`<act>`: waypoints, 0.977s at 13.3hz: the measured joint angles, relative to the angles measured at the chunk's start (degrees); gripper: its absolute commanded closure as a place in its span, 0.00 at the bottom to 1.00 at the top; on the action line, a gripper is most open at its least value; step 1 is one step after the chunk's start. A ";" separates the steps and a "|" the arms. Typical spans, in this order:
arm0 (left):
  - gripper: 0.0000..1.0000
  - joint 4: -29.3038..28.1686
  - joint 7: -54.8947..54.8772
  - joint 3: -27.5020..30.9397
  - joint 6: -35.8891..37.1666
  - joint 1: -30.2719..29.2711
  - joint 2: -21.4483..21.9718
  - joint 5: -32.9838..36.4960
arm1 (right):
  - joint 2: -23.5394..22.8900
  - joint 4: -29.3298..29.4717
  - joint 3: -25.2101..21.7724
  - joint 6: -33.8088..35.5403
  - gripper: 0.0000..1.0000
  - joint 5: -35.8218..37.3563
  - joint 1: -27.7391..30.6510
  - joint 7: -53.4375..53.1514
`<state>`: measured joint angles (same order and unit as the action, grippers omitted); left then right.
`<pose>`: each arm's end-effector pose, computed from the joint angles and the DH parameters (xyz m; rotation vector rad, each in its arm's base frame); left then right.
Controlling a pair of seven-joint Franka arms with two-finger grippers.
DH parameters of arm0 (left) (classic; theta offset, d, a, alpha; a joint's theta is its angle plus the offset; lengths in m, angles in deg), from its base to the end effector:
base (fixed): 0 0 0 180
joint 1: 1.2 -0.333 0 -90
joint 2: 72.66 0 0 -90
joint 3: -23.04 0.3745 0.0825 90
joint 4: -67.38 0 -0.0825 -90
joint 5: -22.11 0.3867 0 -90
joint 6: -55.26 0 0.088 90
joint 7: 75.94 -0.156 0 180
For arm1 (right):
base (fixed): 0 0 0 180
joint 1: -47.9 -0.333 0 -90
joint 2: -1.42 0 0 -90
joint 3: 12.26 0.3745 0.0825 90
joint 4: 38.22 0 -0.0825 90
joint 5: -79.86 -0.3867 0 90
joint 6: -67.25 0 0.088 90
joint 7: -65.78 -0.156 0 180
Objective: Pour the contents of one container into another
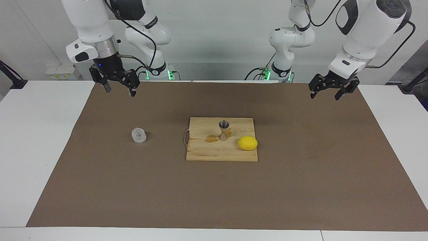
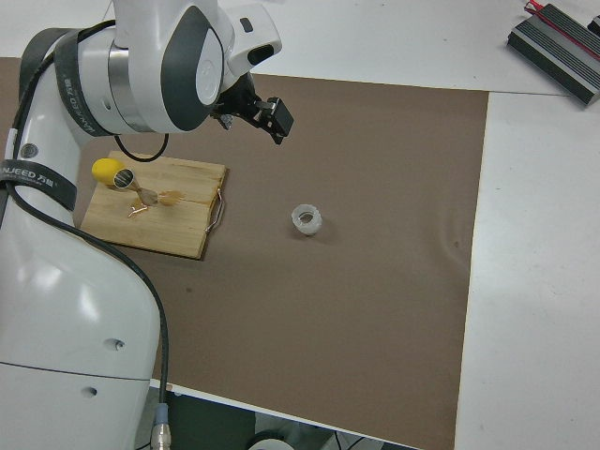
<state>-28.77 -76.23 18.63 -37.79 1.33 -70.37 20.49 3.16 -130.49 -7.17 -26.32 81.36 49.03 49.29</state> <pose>0.5401 -0.0709 0.6095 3.1112 -0.1938 -0.0244 0.5536 0.0352 0.6376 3.1028 -0.3391 0.0893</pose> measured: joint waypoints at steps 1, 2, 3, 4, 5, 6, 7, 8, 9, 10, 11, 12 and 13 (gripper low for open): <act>0.00 0.00 0.00 0.00 0.00 0.00 0.00 0.00 | -0.47 0.75 -0.07 1.51 0.00 0.25 0.03 0.00; 0.00 0.00 0.00 0.00 0.00 0.00 0.00 0.00 | -1.36 2.06 -0.12 3.08 0.00 0.54 0.03 0.00; 0.00 0.00 0.00 0.00 0.00 0.00 0.00 0.00 | -2.31 3.32 -0.12 3.91 0.00 0.59 0.03 0.00; 0.00 0.00 0.00 0.00 0.00 0.00 0.00 0.00 | -3.04 4.04 -0.11 4.26 0.00 0.59 0.02 0.00; 0.00 0.00 0.00 0.00 0.00 0.00 0.00 0.00 | -3.45 4.11 -0.10 4.52 0.00 0.59 0.01 0.00; 0.00 0.00 0.00 0.00 0.00 0.00 0.00 0.00 | -3.67 4.07 -0.08 4.80 0.00 0.59 0.00 0.00; 0.00 0.00 0.01 0.00 0.00 0.00 0.00 0.00 | -3.79 4.00 -0.06 5.00 0.00 0.59 0.00 0.08; 0.00 0.00 0.01 0.01 0.00 0.00 0.00 0.00 | -3.82 3.96 -0.06 5.12 0.00 0.59 0.00 0.28; 0.00 0.00 0.01 0.01 0.00 0.00 0.00 0.00 | -3.82 3.96 -0.06 5.16 0.00 0.59 0.00 0.66; 0.00 0.00 0.01 0.01 0.00 0.00 0.00 0.00 | -3.82 3.96 -0.07 5.15 0.00 0.59 0.01 1.06; 0.00 0.00 0.01 0.01 0.00 0.00 0.00 0.00 | -3.82 3.97 -0.07 5.15 0.00 0.59 0.01 1.22; 0.00 0.00 0.01 0.01 0.00 0.00 0.00 0.00 | -3.82 3.97 -0.07 5.15 0.00 0.59 0.02 1.25; 0.00 0.00 0.01 0.01 0.00 0.00 0.00 0.00 | -3.82 3.97 -0.08 5.05 0.00 0.59 0.02 1.26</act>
<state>-28.77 -76.23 18.64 -37.79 1.33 -70.37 20.49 -0.65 -126.53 -7.25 -21.27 81.95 49.05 50.55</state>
